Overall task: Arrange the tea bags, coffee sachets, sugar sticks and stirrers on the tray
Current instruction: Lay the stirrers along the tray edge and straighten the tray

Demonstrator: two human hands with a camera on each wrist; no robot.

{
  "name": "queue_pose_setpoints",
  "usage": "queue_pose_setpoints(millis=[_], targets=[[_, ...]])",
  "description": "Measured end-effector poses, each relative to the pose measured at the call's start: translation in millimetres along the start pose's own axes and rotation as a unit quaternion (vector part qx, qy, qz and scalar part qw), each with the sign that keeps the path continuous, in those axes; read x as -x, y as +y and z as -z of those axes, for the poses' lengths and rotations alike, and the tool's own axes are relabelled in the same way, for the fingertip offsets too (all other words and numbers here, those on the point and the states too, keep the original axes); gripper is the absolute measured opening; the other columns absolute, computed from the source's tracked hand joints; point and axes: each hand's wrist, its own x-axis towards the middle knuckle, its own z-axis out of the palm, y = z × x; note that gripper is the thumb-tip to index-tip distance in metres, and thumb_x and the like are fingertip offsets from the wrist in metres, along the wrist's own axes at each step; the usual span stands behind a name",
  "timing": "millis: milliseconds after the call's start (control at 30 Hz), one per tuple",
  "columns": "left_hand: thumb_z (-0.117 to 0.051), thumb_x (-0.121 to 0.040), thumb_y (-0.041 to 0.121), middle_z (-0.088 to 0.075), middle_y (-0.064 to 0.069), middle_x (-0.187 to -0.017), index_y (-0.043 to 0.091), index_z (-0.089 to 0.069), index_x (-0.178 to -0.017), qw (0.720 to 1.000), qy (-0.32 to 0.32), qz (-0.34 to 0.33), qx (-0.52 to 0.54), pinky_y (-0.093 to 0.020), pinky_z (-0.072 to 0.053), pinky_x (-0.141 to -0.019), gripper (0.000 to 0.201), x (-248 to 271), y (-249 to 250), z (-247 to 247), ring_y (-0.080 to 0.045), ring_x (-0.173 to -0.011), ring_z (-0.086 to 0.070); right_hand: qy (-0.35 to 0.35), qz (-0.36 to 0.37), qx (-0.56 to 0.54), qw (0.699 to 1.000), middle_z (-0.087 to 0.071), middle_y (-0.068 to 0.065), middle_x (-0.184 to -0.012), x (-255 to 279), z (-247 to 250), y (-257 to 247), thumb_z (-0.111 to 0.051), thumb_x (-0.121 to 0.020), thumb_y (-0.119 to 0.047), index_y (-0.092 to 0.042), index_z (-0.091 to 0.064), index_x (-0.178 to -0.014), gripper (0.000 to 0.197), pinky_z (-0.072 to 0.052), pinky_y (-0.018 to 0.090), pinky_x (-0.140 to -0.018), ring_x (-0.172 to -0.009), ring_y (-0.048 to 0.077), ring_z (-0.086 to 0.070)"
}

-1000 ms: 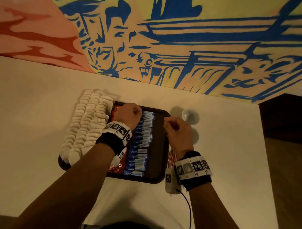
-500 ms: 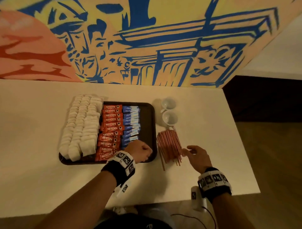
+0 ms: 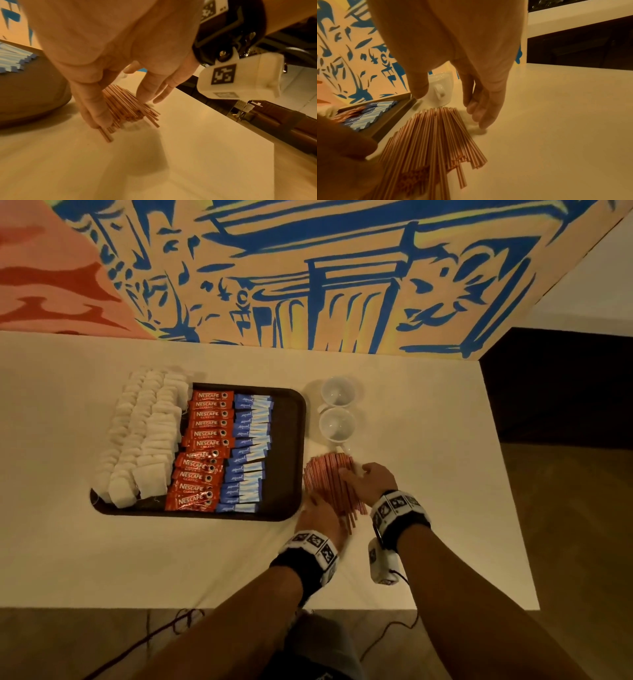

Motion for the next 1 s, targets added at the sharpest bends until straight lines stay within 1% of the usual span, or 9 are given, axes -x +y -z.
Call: queue_pose_setpoints(millis=[67, 133, 233, 333, 500, 633, 767, 900, 1000], targets=[[-0.050, -0.100, 0.022, -0.033, -0.022, -0.151, -0.004, -0.022, -0.151, 1.000, 0.010, -0.006, -0.015, -0.038, -0.038, -0.108, 0.064, -1.2, 4.3, -1.3, -0.034, -0.132, -0.045, -0.013, 0.015, 0.013, 1.000, -0.068, 0.014, -0.121, -2.7, -4.2, -1.7, -0.062, -0.090, -0.063, -0.006, -0.067, -0.120, 0.065, -0.051, 0.038, -0.097, -0.112, 0.032, -0.063], [-0.052, -0.099, 0.023, -0.041, -0.017, -0.147, 0.003, -0.033, -0.147, 1.000, 0.002, -0.019, -0.004, -0.037, -0.036, -0.108, 0.055, -5.1, 6.6, 0.1, -0.032, -0.130, -0.046, -0.019, 0.013, -0.002, 1.000, -0.070, 0.013, -0.113, -4.3, -8.1, -2.8, -0.068, -0.087, -0.060, -0.008, -0.069, -0.116, 0.060, -0.054, 0.037, -0.091, -0.103, 0.031, -0.066], [-0.053, -0.099, 0.024, -0.043, -0.012, -0.146, 0.014, -0.041, -0.142, 0.998, 0.022, -0.020, 0.056, -0.039, -0.039, -0.107, 0.045, -8.4, 6.0, 4.0, -0.031, -0.129, -0.050, -0.010, -0.011, -0.017, 1.000, -0.068, 0.010, -0.112, -5.3, -13.7, -3.8, -0.074, -0.076, -0.065, -0.008, -0.065, -0.118, 0.071, -0.054, 0.034, -0.086, -0.100, 0.028, -0.066], [-0.060, -0.096, 0.034, -0.038, -0.014, -0.148, 0.014, -0.035, -0.146, 0.994, 0.058, 0.022, 0.086, -0.042, -0.040, -0.108, 0.059, -9.7, 3.9, 4.0, -0.034, -0.129, -0.050, 0.001, -0.008, -0.002, 1.000, -0.069, 0.013, -0.114, -8.0, -15.4, -3.0, -0.068, -0.070, -0.073, -0.010, -0.067, -0.117, 0.079, -0.056, 0.039, -0.090, -0.102, 0.031, -0.067], [-0.065, -0.091, 0.040, -0.040, -0.016, -0.146, 0.005, -0.025, -0.152, 0.986, 0.042, 0.107, 0.119, -0.042, -0.043, -0.105, 0.081, -22.7, 12.5, 2.8, -0.035, -0.128, -0.051, -0.006, 0.003, 0.009, 1.000, -0.071, 0.014, -0.113, -10.1, -13.1, -4.4, -0.066, -0.080, -0.069, -0.008, -0.069, -0.117, 0.072, -0.056, 0.040, -0.091, -0.103, 0.034, -0.068], [-0.051, -0.097, 0.041, -0.055, -0.012, -0.132, 0.013, -0.052, -0.132, 0.987, 0.035, 0.094, 0.128, -0.038, -0.046, -0.100, 0.045, -28.3, 24.8, 2.2, -0.031, -0.117, -0.056, -0.068, 0.013, -0.024, 0.997, -0.071, 0.015, -0.115, -9.2, -7.8, -6.2, -0.067, -0.088, -0.058, -0.010, -0.069, -0.121, 0.059, -0.054, 0.040, -0.095, -0.108, 0.035, -0.066], [-0.056, -0.095, 0.035, -0.062, -0.007, -0.120, 0.016, -0.058, -0.120, 0.984, 0.039, 0.088, 0.149, -0.035, -0.051, -0.092, 0.031, -30.4, 28.7, -0.8, -0.026, -0.105, -0.062, -0.105, 0.018, -0.050, 0.993, -0.073, 0.013, -0.108, -3.9, -10.6, -5.2, -0.071, -0.089, -0.048, -0.014, -0.070, -0.120, 0.046, -0.057, 0.039, -0.092, -0.098, 0.031, -0.069], [-0.063, -0.093, 0.030, -0.066, -0.005, -0.120, 0.016, -0.061, -0.120, 0.977, 0.031, 0.084, 0.196, -0.035, -0.052, -0.094, 0.030, -33.1, 21.8, -0.7, -0.025, -0.108, -0.064, -0.098, 0.001, -0.074, 0.992, -0.073, 0.011, -0.098, -5.6, -10.6, 0.3, -0.076, -0.088, -0.038, -0.009, -0.071, -0.115, 0.040, -0.055, 0.032, -0.077, -0.087, 0.029, -0.069], [-0.065, -0.092, 0.034, -0.067, -0.002, -0.111, 0.019, -0.060, -0.116, 0.971, 0.017, 0.081, 0.224, -0.033, -0.054, -0.081, 0.030, -34.5, 17.0, 3.1, -0.022, -0.095, -0.066, -0.104, -0.013, -0.087, 0.991, -0.070, 0.009, -0.092, -7.9, -12.3, 3.7, -0.074, -0.091, -0.032, -0.007, -0.071, -0.115, 0.035, -0.052, 0.031, -0.076, -0.085, 0.028, -0.067]])
